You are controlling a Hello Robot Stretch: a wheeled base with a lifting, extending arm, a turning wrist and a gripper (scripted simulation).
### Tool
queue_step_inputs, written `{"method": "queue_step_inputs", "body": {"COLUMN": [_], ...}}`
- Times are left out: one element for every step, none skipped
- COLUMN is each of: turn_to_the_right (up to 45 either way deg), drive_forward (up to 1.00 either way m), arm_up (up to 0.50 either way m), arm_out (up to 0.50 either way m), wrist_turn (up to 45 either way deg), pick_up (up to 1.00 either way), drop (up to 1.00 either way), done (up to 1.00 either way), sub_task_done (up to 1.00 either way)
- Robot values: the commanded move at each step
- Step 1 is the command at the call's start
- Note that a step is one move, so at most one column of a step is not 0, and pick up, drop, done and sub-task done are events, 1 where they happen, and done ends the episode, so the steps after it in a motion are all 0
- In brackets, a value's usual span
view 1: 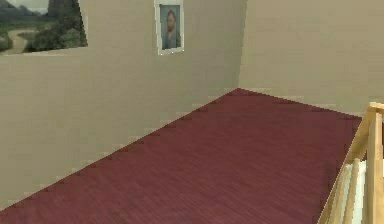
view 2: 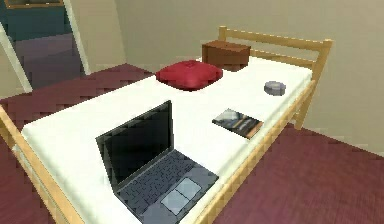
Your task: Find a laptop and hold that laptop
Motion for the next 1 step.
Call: {"method": "queue_step_inputs", "body": {"turn_to_the_right": [0.0], "drive_forward": [0.0], "arm_up": [0.36], "arm_out": [0.0], "wrist_turn": [0.0], "pick_up": [0.0], "drop": [0.0], "done": [0.0], "sub_task_done": [0.0]}}
